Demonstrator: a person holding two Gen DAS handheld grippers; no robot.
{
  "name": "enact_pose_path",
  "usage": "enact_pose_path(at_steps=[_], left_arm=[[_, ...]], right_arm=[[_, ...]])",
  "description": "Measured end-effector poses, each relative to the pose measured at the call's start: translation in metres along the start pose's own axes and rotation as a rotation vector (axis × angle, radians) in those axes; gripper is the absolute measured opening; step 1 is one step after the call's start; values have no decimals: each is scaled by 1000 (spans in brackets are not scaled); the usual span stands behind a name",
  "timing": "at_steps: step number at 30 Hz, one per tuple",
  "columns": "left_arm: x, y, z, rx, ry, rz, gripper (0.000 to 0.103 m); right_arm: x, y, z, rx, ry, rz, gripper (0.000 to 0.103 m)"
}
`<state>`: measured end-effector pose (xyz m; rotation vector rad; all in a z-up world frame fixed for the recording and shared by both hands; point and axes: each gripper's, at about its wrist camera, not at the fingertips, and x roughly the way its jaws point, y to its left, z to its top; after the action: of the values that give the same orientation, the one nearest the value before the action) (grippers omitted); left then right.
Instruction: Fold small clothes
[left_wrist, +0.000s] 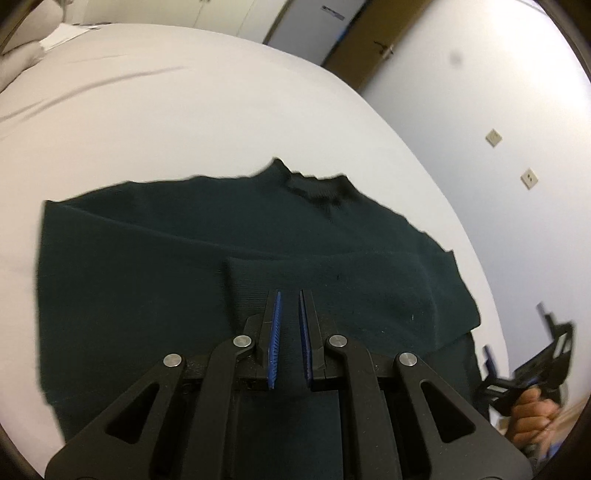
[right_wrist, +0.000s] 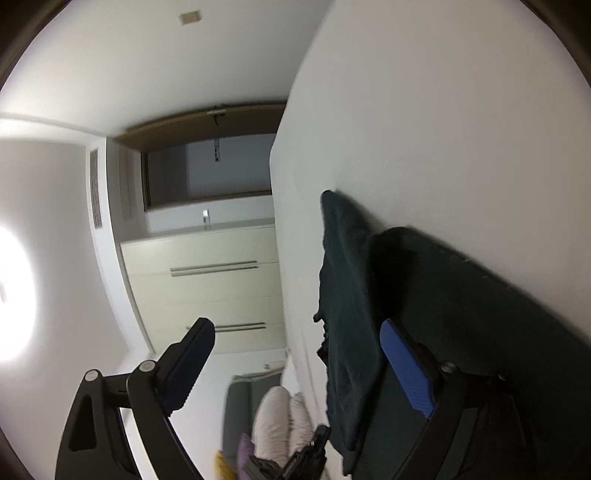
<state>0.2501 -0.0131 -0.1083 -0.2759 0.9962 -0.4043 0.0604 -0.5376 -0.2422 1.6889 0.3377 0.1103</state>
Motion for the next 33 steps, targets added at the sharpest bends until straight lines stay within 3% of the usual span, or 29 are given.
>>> enact_pose_path(at_steps=[3,5,8,9,11,12,13,15,18,21,23,24,25,30,33], left_arm=[[16,3,-3,-10,38,25,9],[23,7,-4,-18,47,24,9],[32,10,-5,-7,39,20,9],[35,9,-6,1,36,24,9],[39,10,-8,5,31,22,9],[41,11,-9,5,25,17,9],[42,12,-8,2,22,13,9],[42,16,-9,-11,22,-4,9],[42,26,-11,-39,15,-50,9],[40,35,-13,-71,7,-90,9],[39,38,-14,-75,5,-92,9],[40,37,-15,-70,2,-84,9],[39,36,-14,-63,-2,-76,9],[39,27,-20,-16,-24,-36,9],[39,25,-21,-4,-32,-30,9]], right_arm=[[20,23,0,-115,46,12,93],[44,34,3,-143,124,87,93],[82,35,11,-164,193,65,93],[99,32,15,-183,243,94,92],[112,21,24,-210,221,2,91],[118,9,31,-203,211,-27,83],[121,1,37,-199,210,-35,64],[122,-11,51,-192,203,-104,39],[116,-12,61,-247,183,-120,25],[102,2,63,-347,97,-178,26],[96,11,63,-368,76,-200,38],[94,21,57,-395,79,-208,51],[94,29,50,-418,88,-200,57],[127,55,10,-507,248,-100,67],[153,35,5,-465,330,-140,67]])
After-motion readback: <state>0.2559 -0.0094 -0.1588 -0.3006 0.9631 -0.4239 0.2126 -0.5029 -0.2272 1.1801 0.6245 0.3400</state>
